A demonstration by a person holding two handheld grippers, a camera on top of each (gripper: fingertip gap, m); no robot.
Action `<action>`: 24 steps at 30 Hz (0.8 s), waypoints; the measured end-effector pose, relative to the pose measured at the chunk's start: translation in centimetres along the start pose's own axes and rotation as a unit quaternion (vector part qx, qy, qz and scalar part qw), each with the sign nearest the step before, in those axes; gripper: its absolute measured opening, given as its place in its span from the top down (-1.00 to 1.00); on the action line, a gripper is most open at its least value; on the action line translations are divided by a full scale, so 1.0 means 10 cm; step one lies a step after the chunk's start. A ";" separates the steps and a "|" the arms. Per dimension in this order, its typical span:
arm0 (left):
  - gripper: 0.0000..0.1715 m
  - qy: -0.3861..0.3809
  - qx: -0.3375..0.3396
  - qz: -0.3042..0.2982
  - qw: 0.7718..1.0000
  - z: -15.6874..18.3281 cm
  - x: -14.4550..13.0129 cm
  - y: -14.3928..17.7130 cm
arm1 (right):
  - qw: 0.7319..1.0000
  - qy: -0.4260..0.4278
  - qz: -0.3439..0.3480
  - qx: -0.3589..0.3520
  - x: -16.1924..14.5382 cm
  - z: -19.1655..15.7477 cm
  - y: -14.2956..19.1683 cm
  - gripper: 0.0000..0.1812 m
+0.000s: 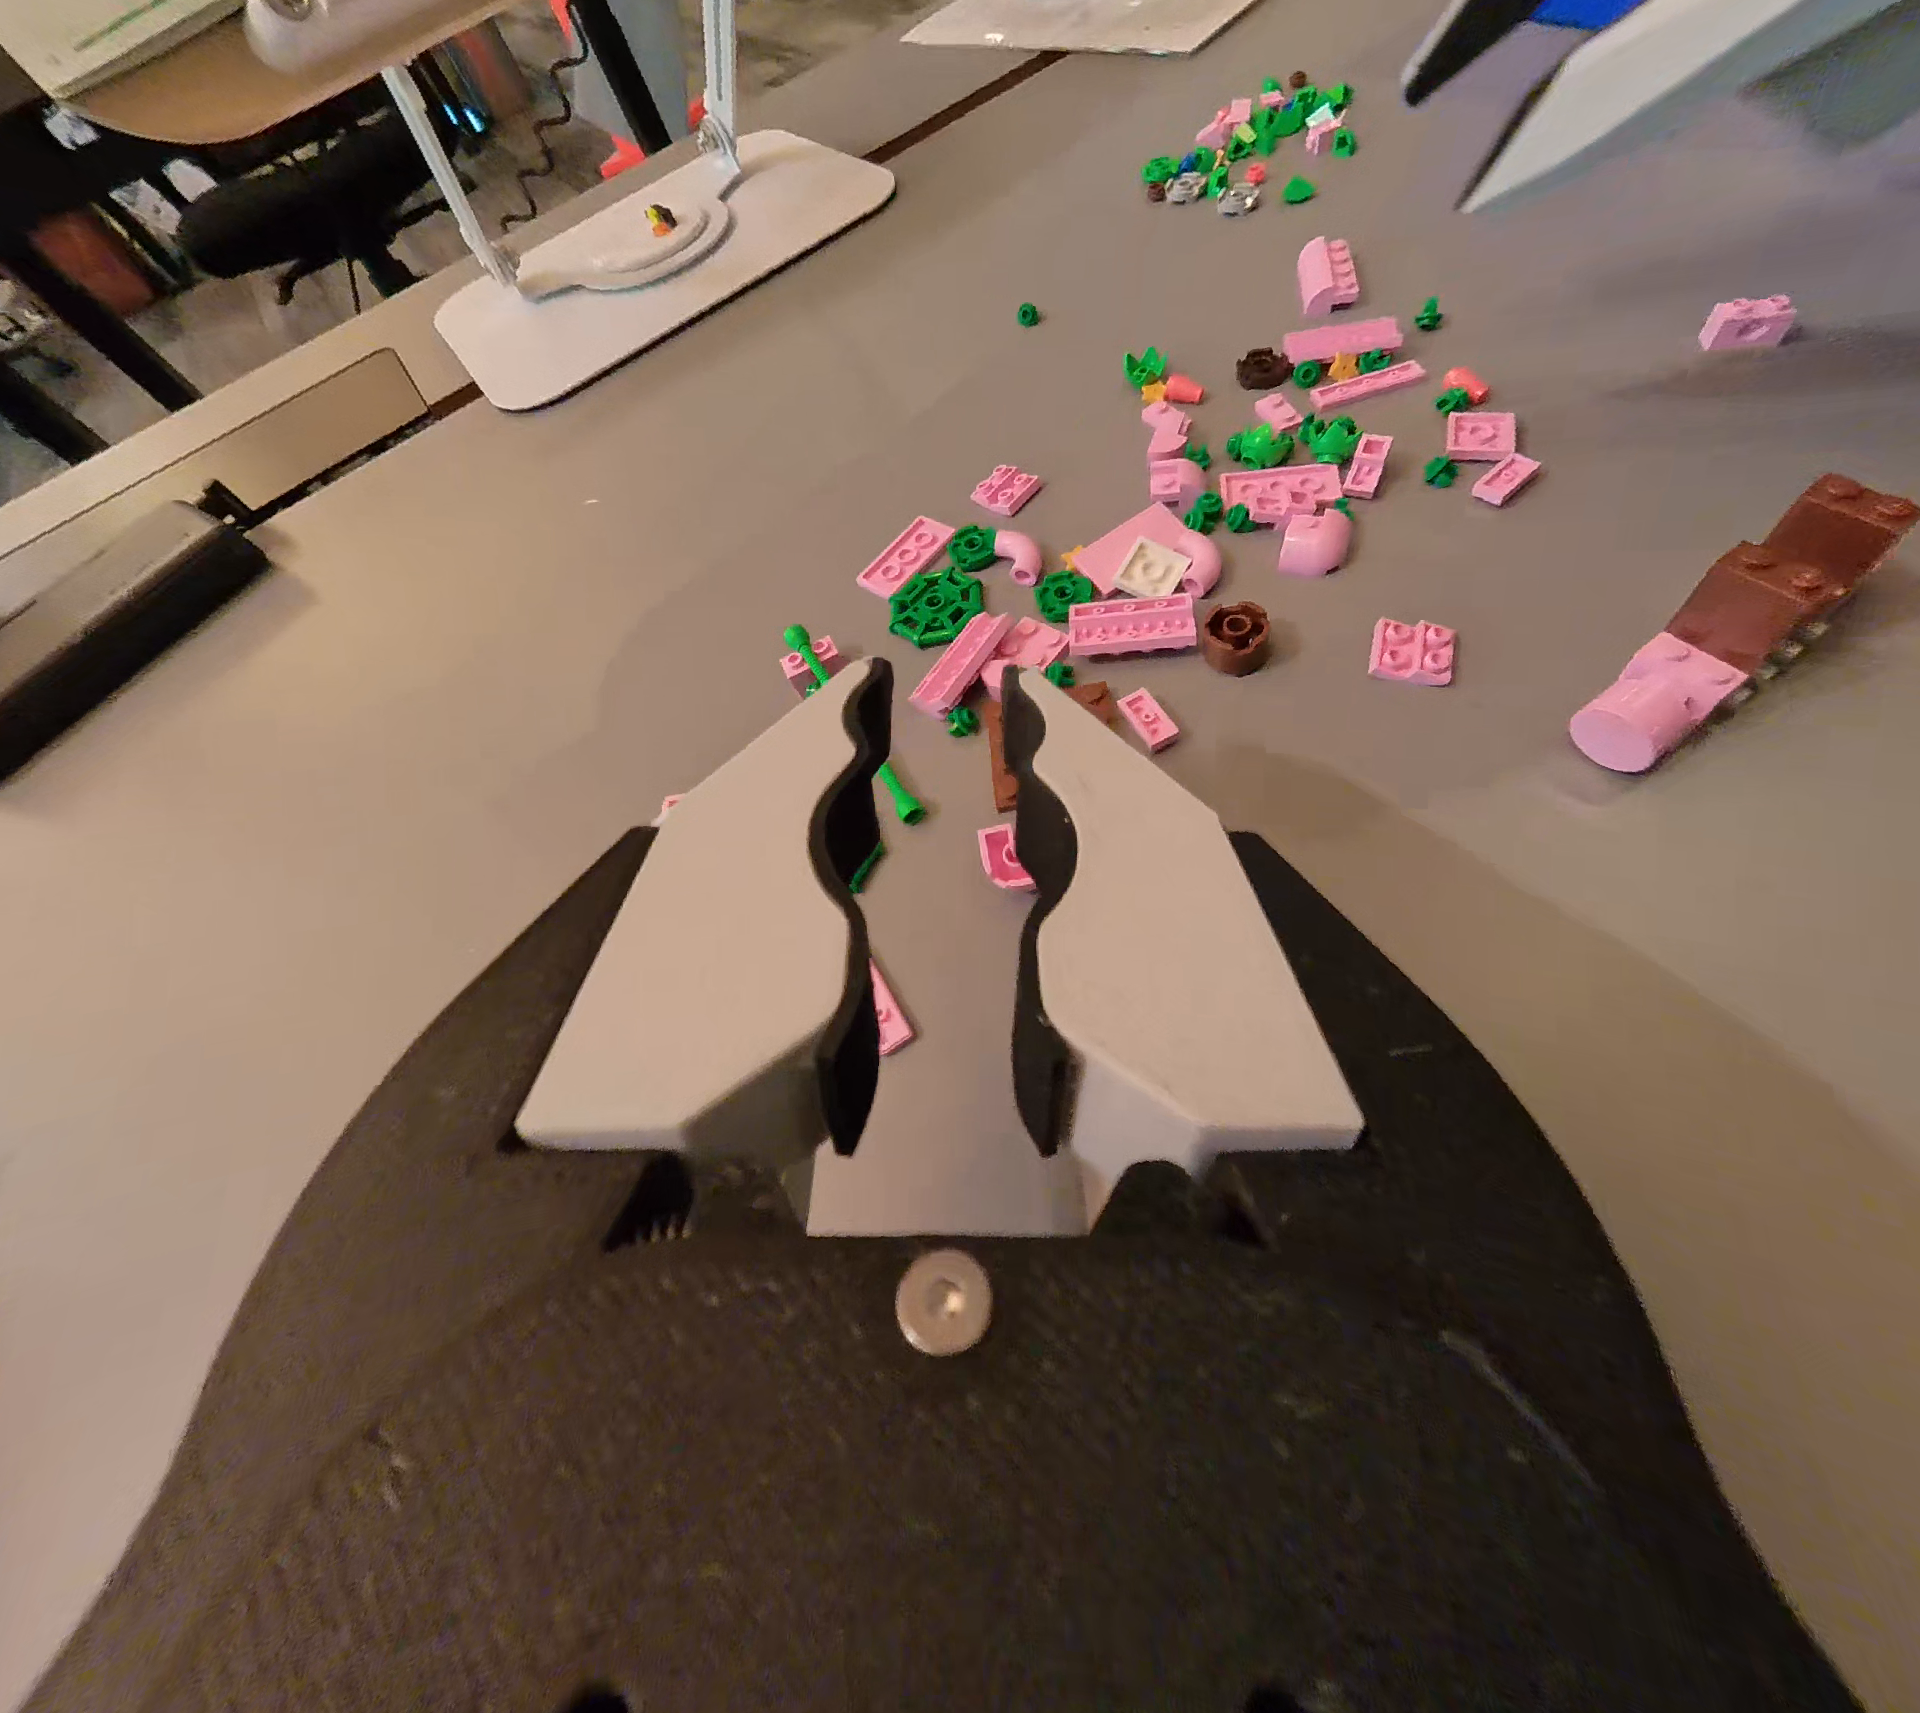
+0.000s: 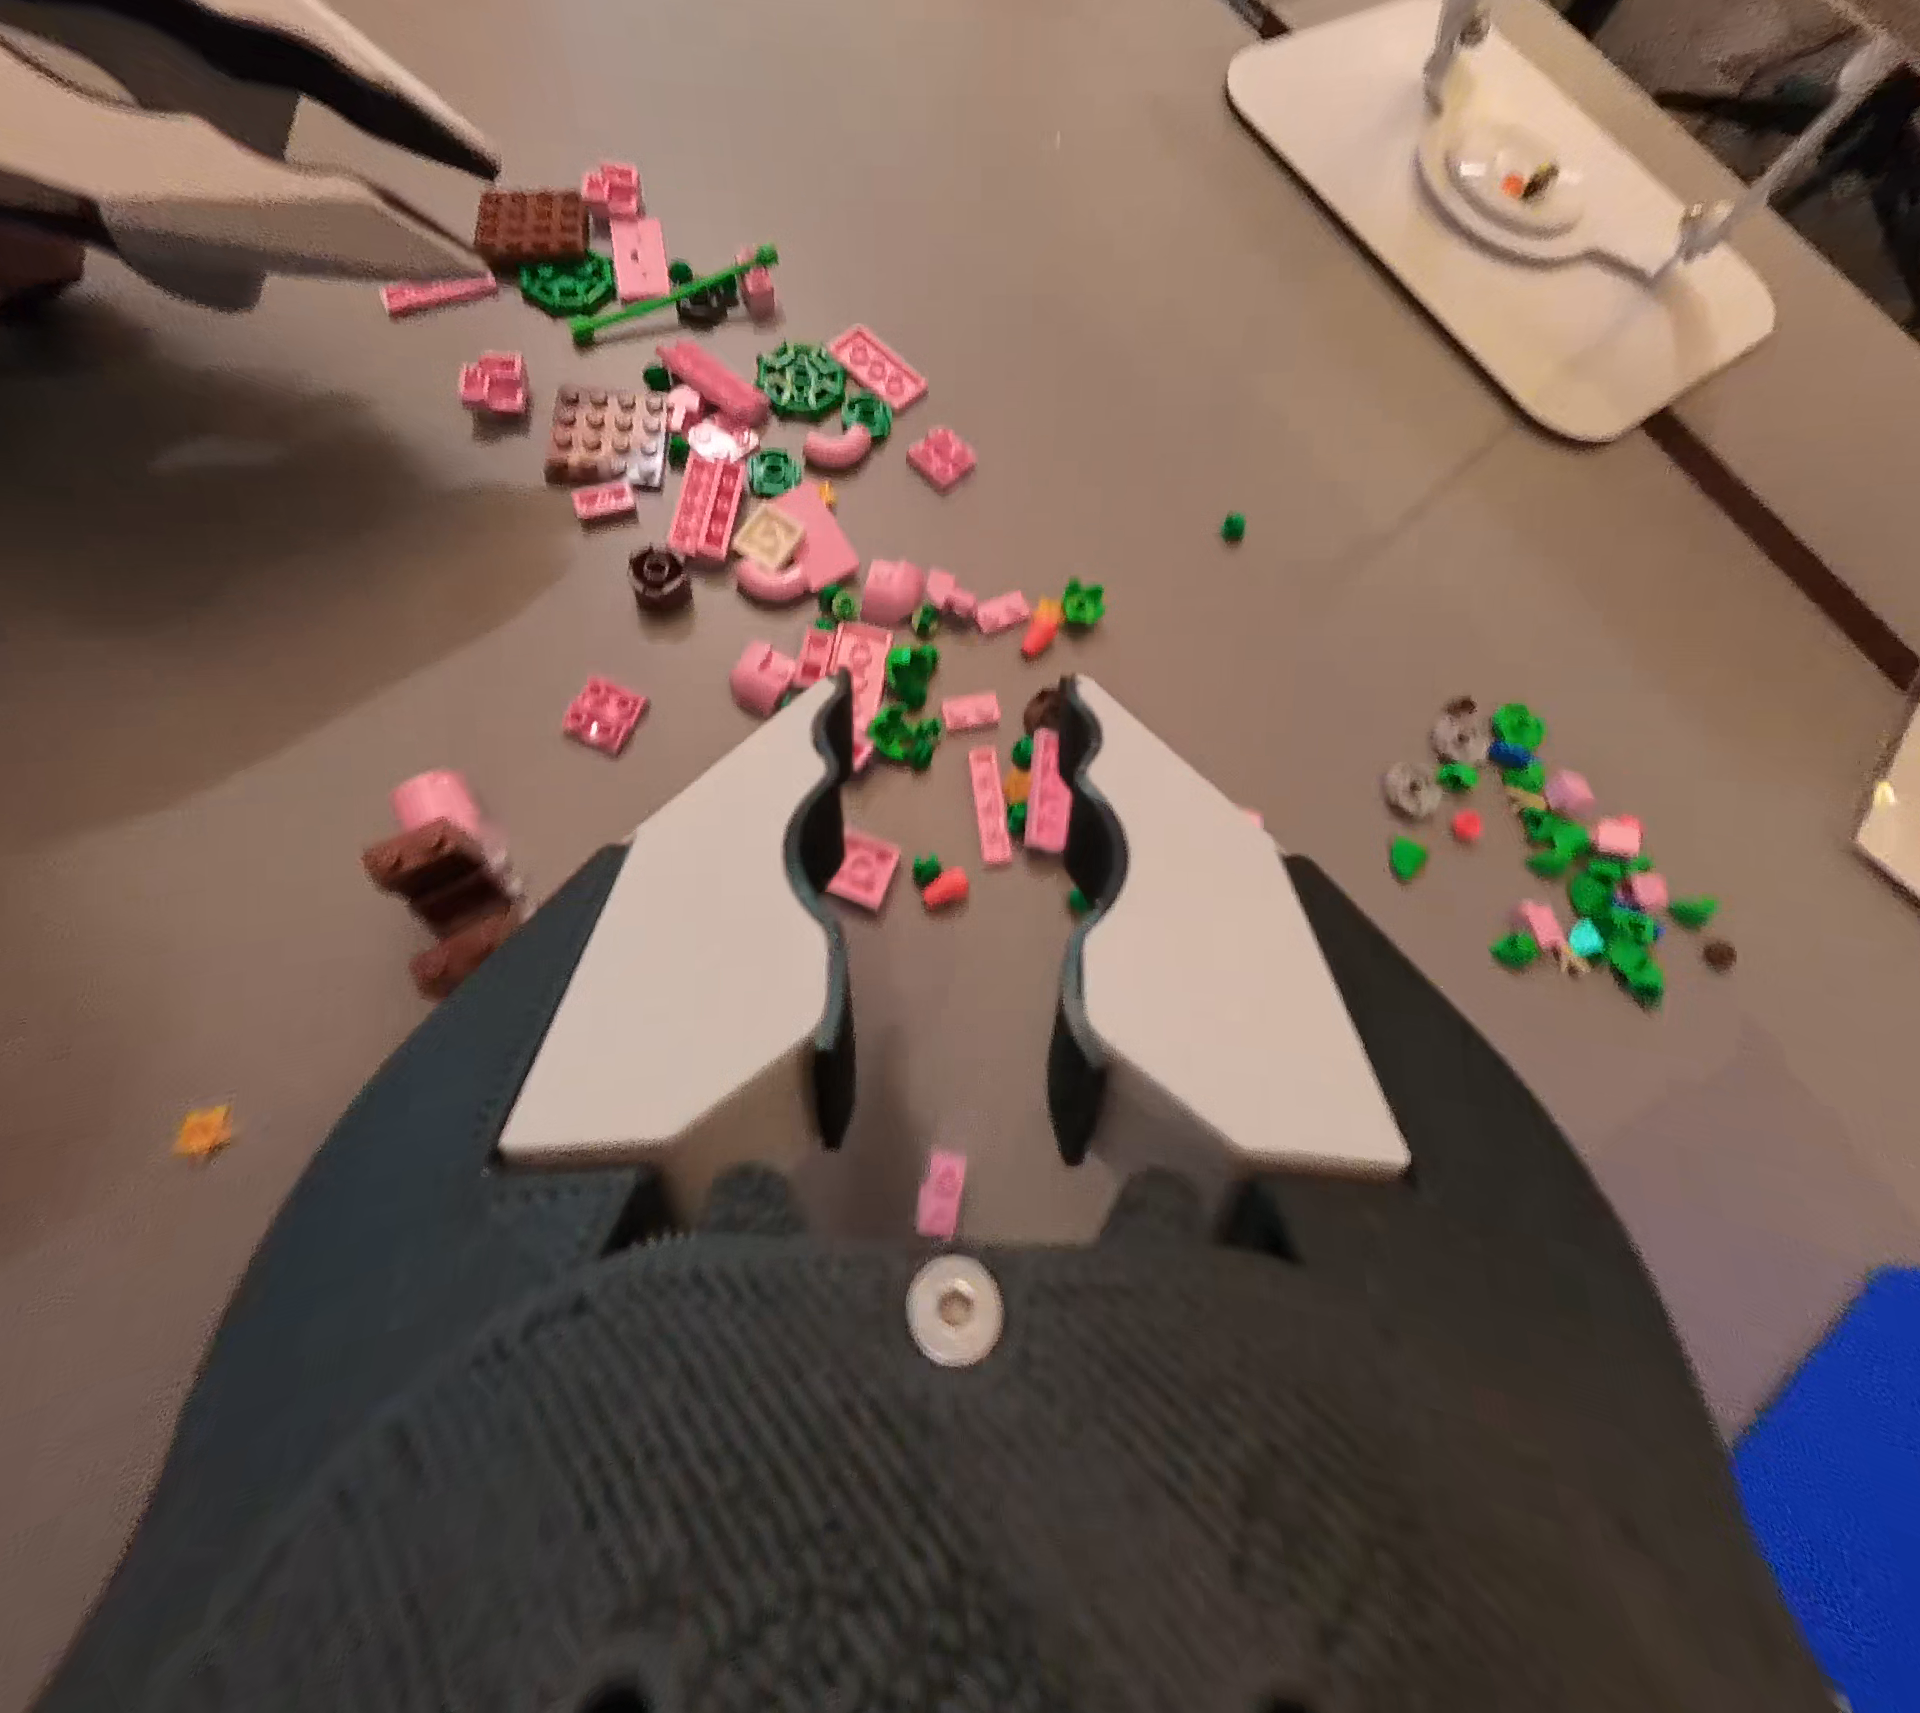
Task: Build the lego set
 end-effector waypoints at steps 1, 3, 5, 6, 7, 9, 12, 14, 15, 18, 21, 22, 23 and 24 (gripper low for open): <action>0.75 0.003 -0.004 -0.006 1.000 0.00 -0.01 -0.02 | 1.000 -0.004 0.010 0.006 0.04 0.01 -0.04 0.58; 0.73 0.004 0.001 -0.032 0.999 -0.03 -0.04 -0.06 | 0.999 -0.014 0.037 0.020 0.09 -0.01 -0.08 0.59; 0.71 0.000 0.015 -0.062 0.998 -0.05 -0.08 -0.10 | 0.998 -0.019 0.060 0.023 0.06 -0.05 -0.06 0.61; 0.71 -0.003 0.022 -0.072 0.997 -0.07 -0.10 -0.12 | 0.997 -0.020 0.067 0.021 0.03 -0.06 -0.03 0.62; 0.71 -0.005 0.025 -0.079 0.996 -0.08 -0.11 -0.14 | 0.997 -0.020 0.074 0.018 0.00 -0.06 0.00 0.62; 0.71 -0.002 0.022 -0.089 0.996 -0.12 -0.12 -0.18 | 0.996 -0.021 0.090 0.014 -0.04 -0.03 0.06 0.67; 0.66 0.016 0.027 -0.118 0.992 -0.24 -0.15 -0.28 | 0.992 -0.054 0.108 0.031 -0.05 0.00 0.14 0.70; 0.57 0.034 0.023 -0.149 0.988 -0.32 -0.18 -0.39 | 0.989 -0.078 0.116 0.057 -0.02 -0.01 0.19 0.70; 0.53 0.042 0.022 -0.160 0.986 -0.37 -0.19 -0.45 | 0.987 -0.086 0.120 0.071 -0.01 -0.04 0.20 0.70; 0.47 0.075 0.010 -0.166 0.983 -0.50 -0.16 -0.60 | 0.986 -0.082 0.120 0.077 0.00 -0.07 0.22 0.70; 0.54 0.104 -0.017 -0.168 0.980 -0.57 -0.15 -0.68 | 0.990 -0.062 0.113 0.054 -0.02 -0.07 0.21 0.70; 0.61 0.111 -0.027 -0.168 0.979 -0.58 -0.15 -0.70 | 0.991 -0.059 0.111 0.052 -0.02 -0.08 0.20 0.70; 0.69 0.117 -0.034 -0.167 0.978 -0.59 -0.15 -0.70 | 0.991 -0.057 0.111 0.053 -0.02 -0.09 0.20 0.70; 0.79 0.118 -0.039 -0.165 0.978 -0.59 -0.15 -0.69 | 0.991 -0.057 0.111 0.055 -0.02 -0.10 0.20 0.70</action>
Point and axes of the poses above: each gripper's, where its closed fingertips meet, y back along the fingers, x out of its top, z = x × y across the jaws, the point moved 7 cm from there along y, back along the fingers, and after that the axes turned 11 degrees about -x, right-handed, at the moved point
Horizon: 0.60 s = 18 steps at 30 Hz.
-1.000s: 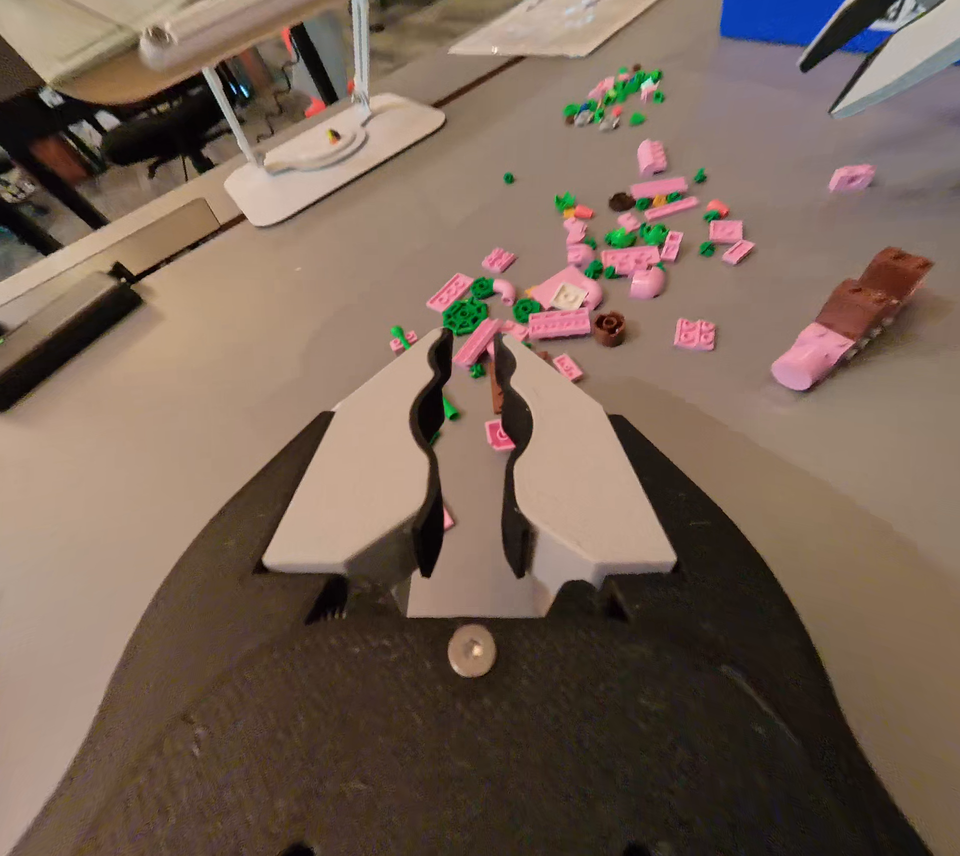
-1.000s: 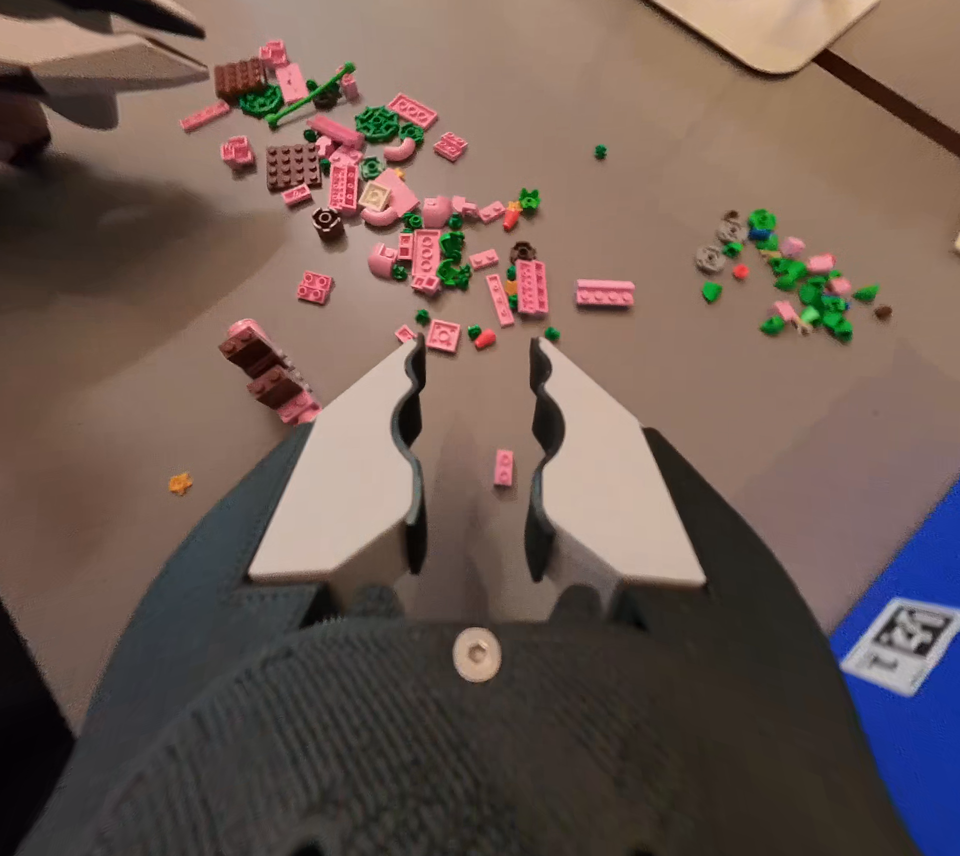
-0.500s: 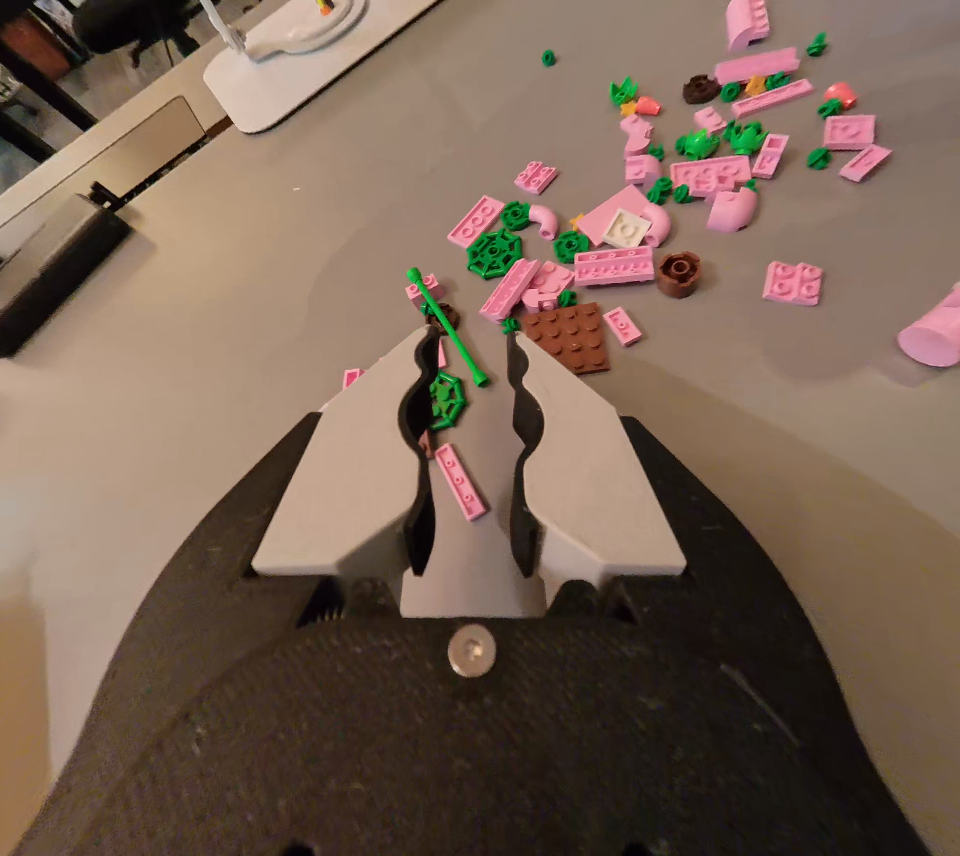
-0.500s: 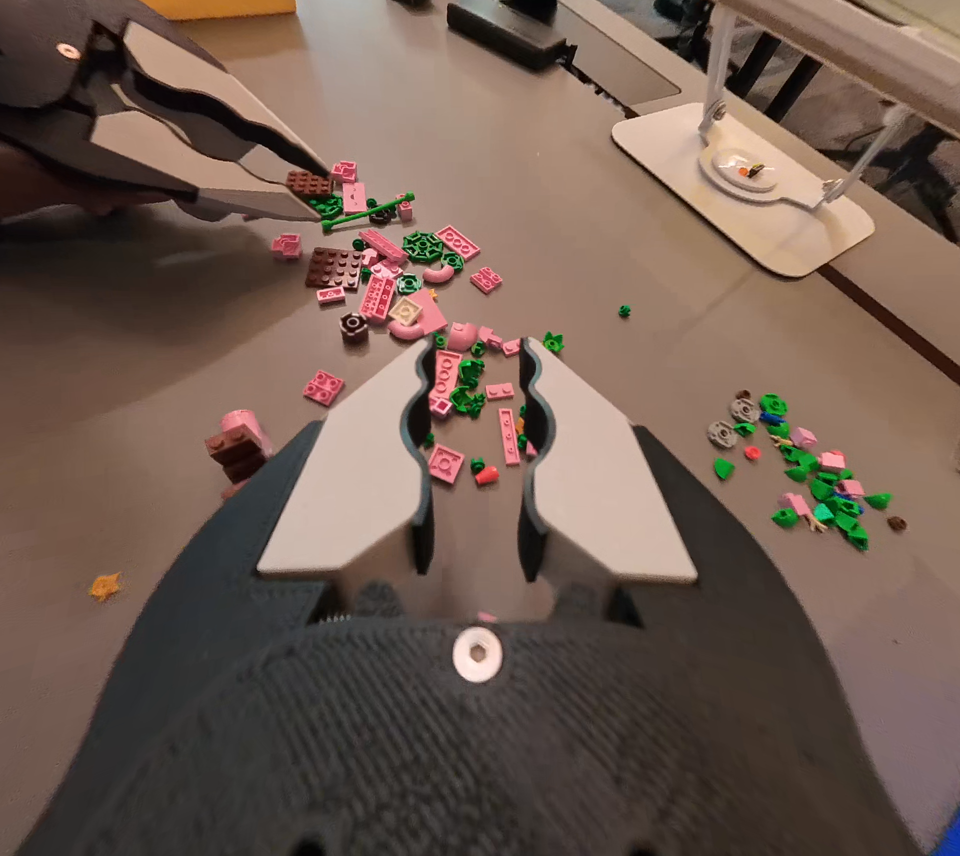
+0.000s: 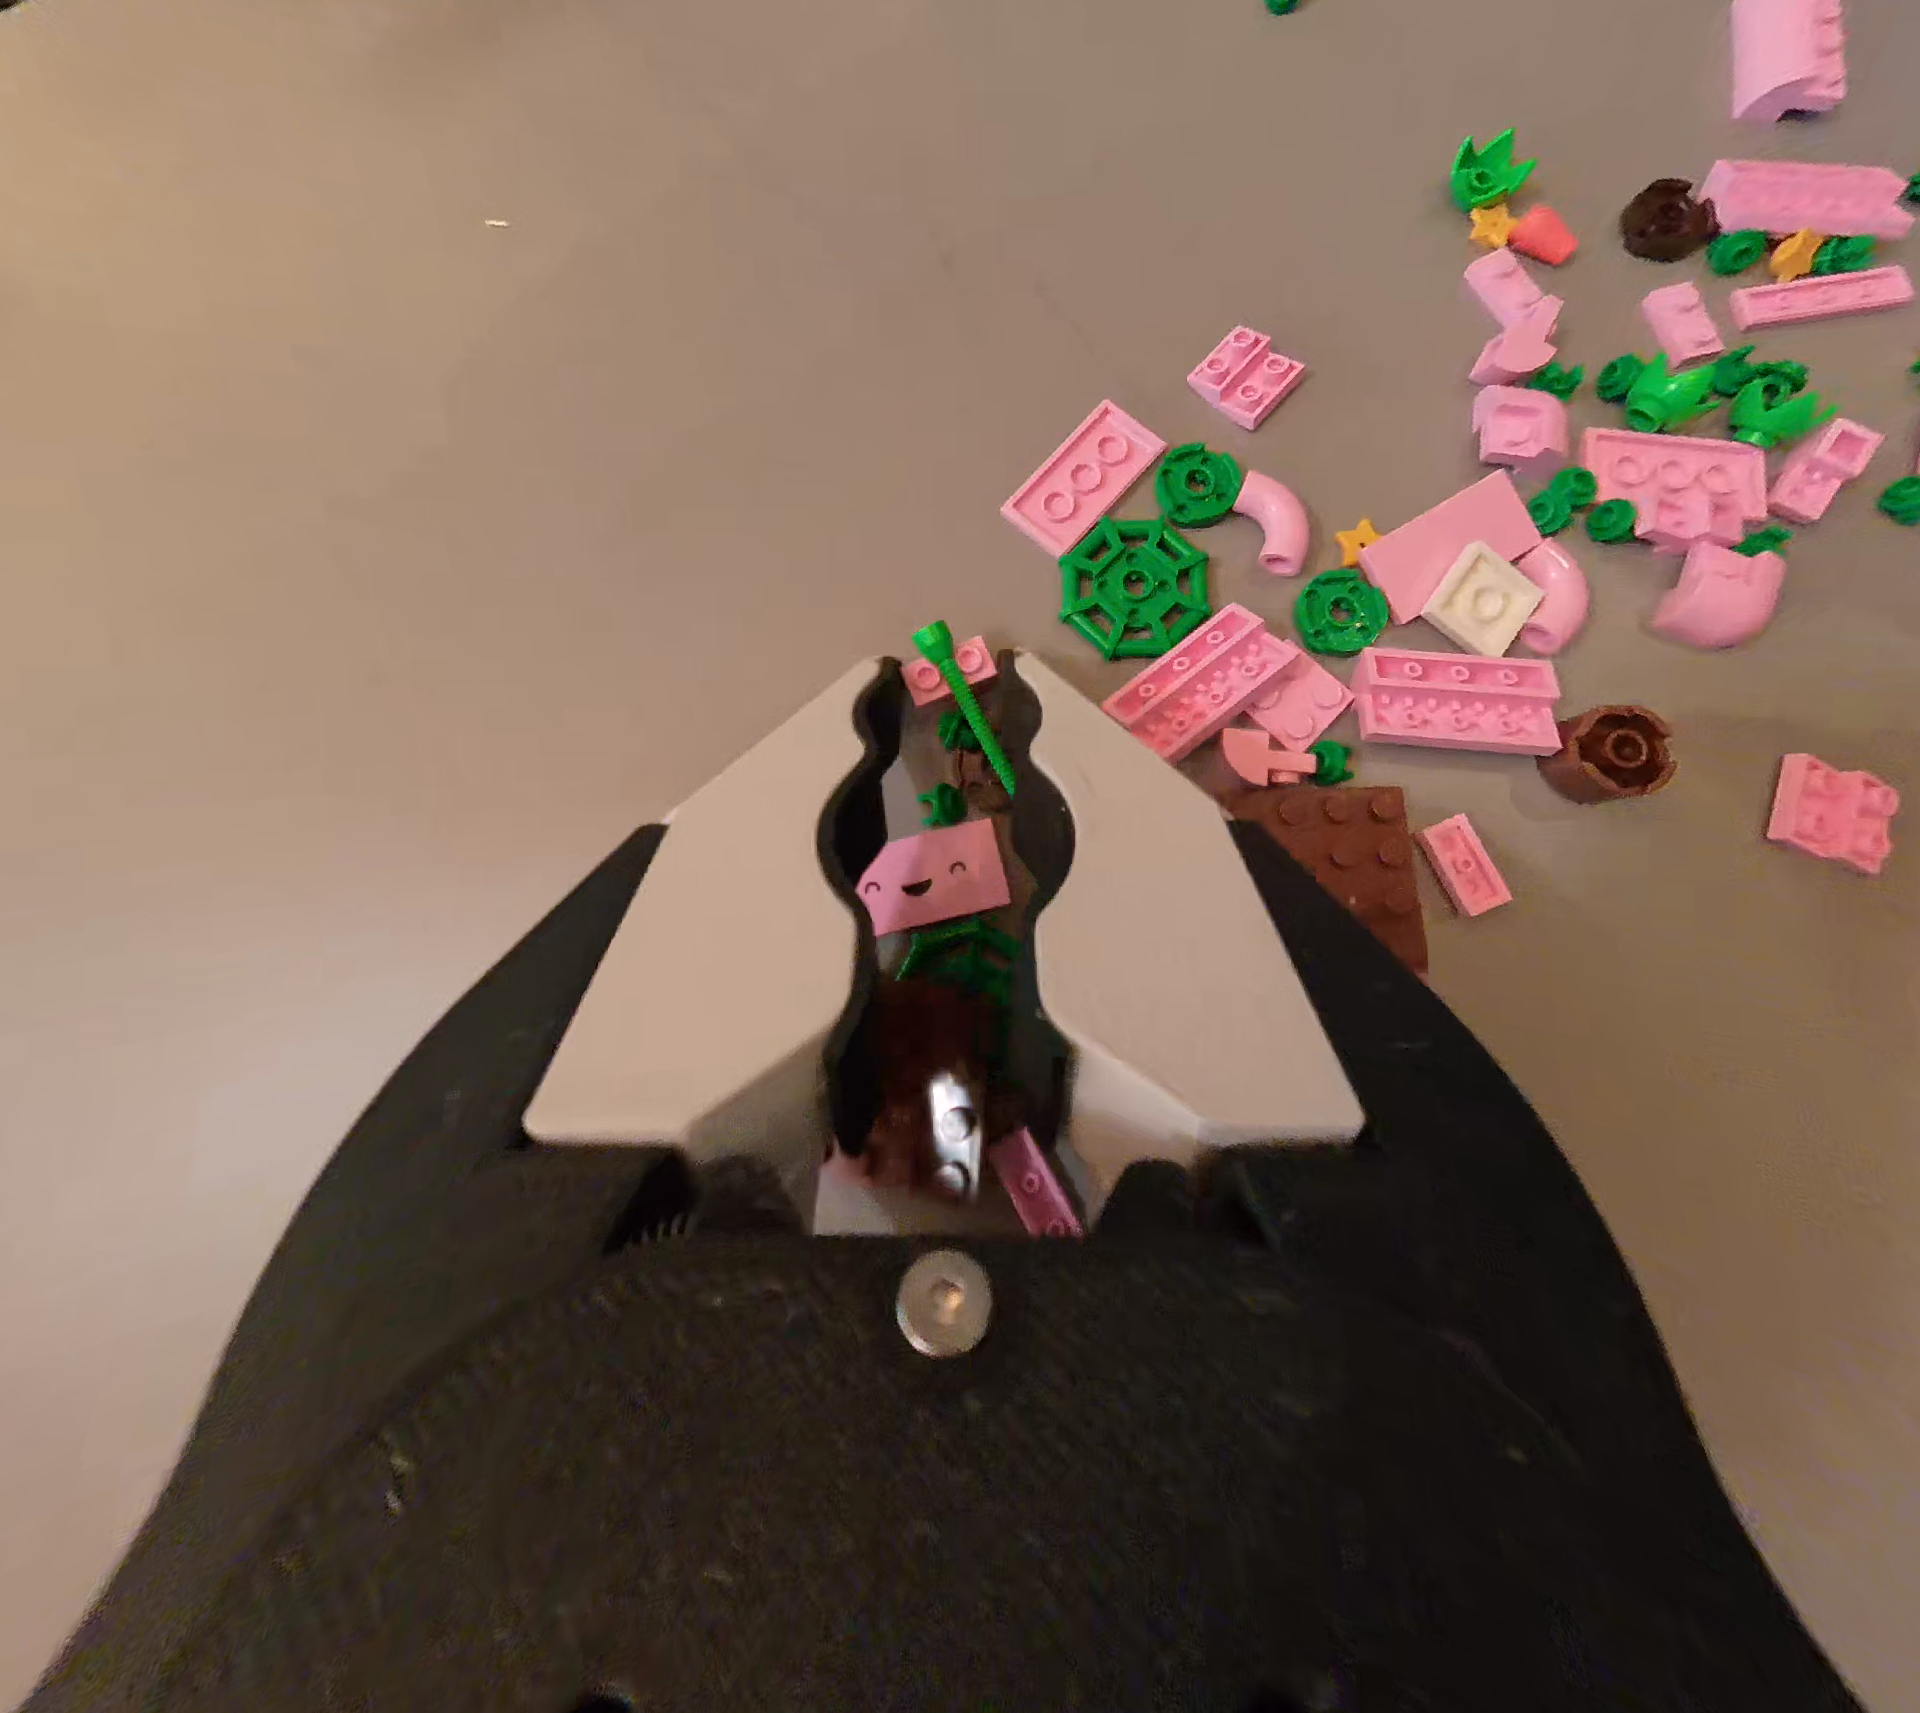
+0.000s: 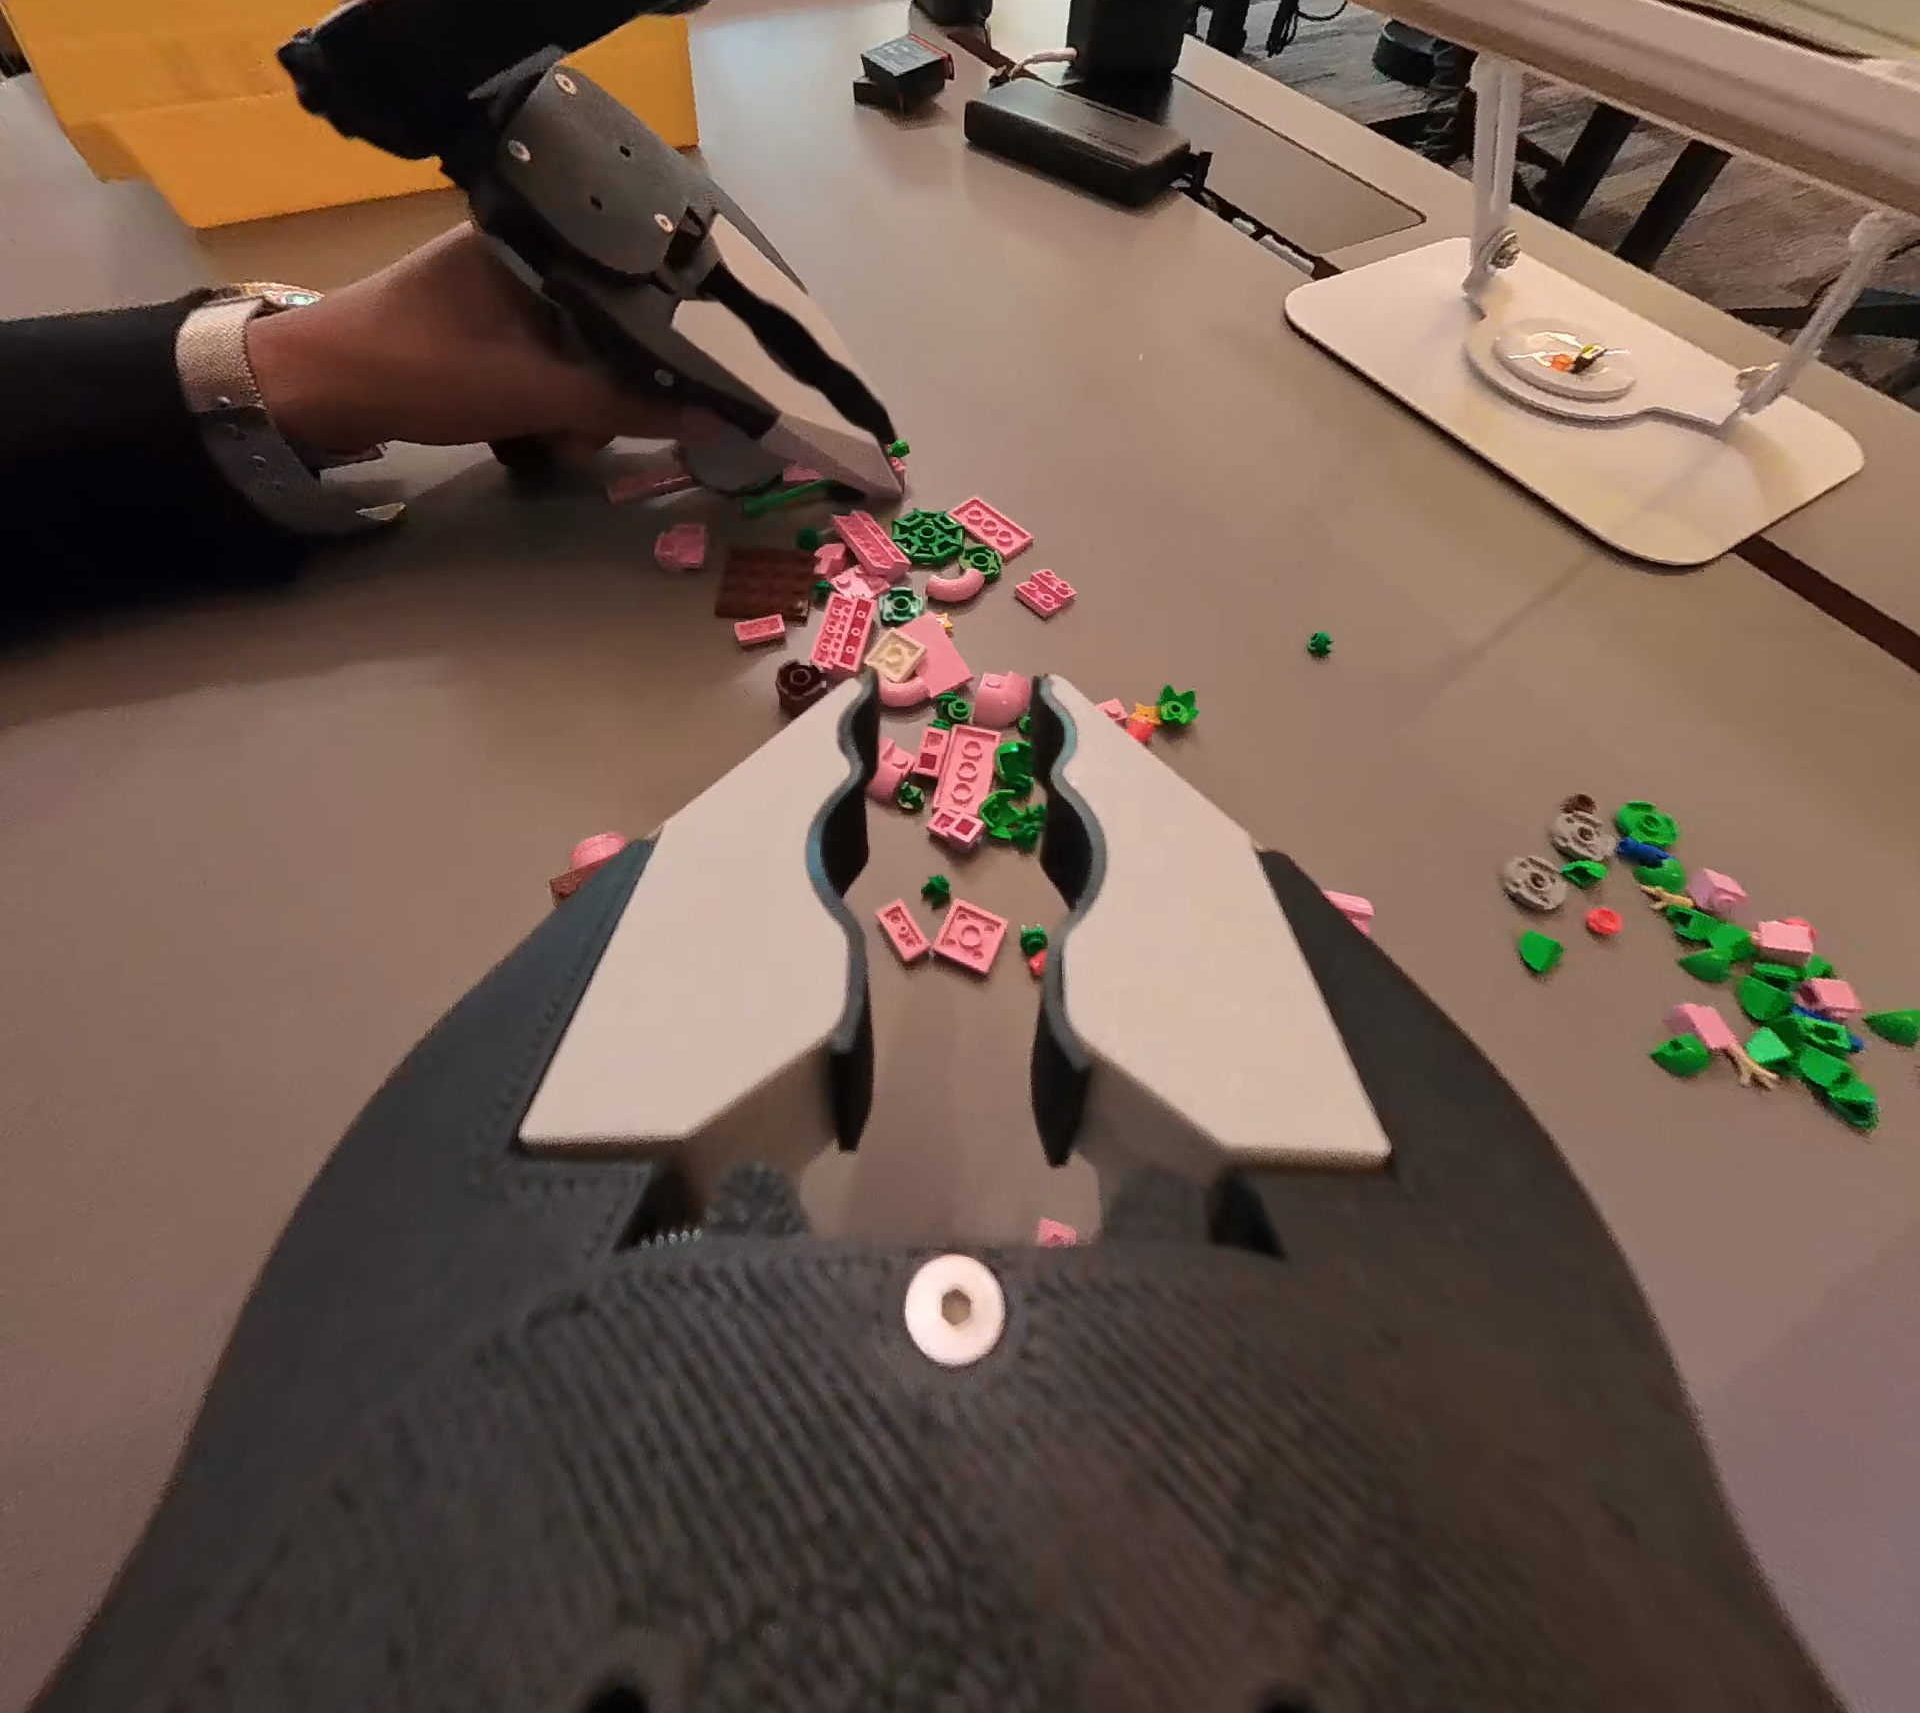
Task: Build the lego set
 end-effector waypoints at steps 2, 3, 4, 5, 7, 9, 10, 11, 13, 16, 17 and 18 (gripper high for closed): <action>0.79 -0.012 0.000 0.004 1.000 -0.01 -0.02 0.04 | 1.000 0.003 0.000 -0.001 0.00 -0.01 -0.01 0.70; 0.79 -0.023 0.000 0.015 1.000 0.00 -0.01 0.07 | 1.000 0.005 -0.001 -0.003 -0.01 -0.01 -0.01 0.70; 0.79 -0.035 0.000 0.036 0.999 0.01 0.01 0.11 | 1.000 0.007 -0.003 -0.004 -0.01 -0.01 -0.01 0.70; 0.80 -0.053 -0.009 0.066 0.996 0.04 0.05 0.15 | 1.000 0.008 -0.005 -0.005 -0.02 -0.01 -0.02 0.70; 0.80 -0.087 -0.023 0.136 0.987 0.14 0.14 0.28 | 1.000 0.012 -0.006 -0.008 -0.03 -0.01 -0.03 0.70; 0.80 -0.129 -0.047 0.212 0.968 0.27 0.22 0.43 | 1.000 0.016 -0.008 -0.011 -0.04 0.00 -0.04 0.71; 0.80 -0.146 -0.053 0.245 0.957 0.34 0.25 0.50 | 1.000 0.017 -0.009 -0.013 -0.04 0.00 -0.05 0.71; 0.80 -0.159 -0.052 0.268 0.949 0.38 0.27 0.56 | 1.000 0.017 -0.010 -0.013 -0.05 0.00 -0.06 0.71; 0.80 -0.169 -0.038 0.276 0.945 0.40 0.27 0.60 | 1.000 0.017 -0.014 -0.015 -0.06 0.01 -0.07 0.71; 0.80 -0.166 -0.049 0.267 0.948 0.41 0.24 0.59 | 1.000 0.017 -0.013 -0.020 -0.07 0.02 -0.07 0.72; 0.80 -0.165 -0.055 0.269 0.947 0.42 0.25 0.59 | 1.000 0.017 -0.011 -0.021 -0.06 0.03 -0.06 0.72; 0.81 -0.164 -0.059 0.272 0.946 0.44 0.25 0.59 | 1.000 0.017 -0.008 -0.021 -0.06 0.03 -0.05 0.72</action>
Point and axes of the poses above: each gripper's, where its closed fingertips meet, y back along the fingers, x out of its top, z = x × y across the jaws, the point moved 7 cm from there along y, back along the fingers, and after that the axes turned 11 degrees about -x, right-handed, at the moved point
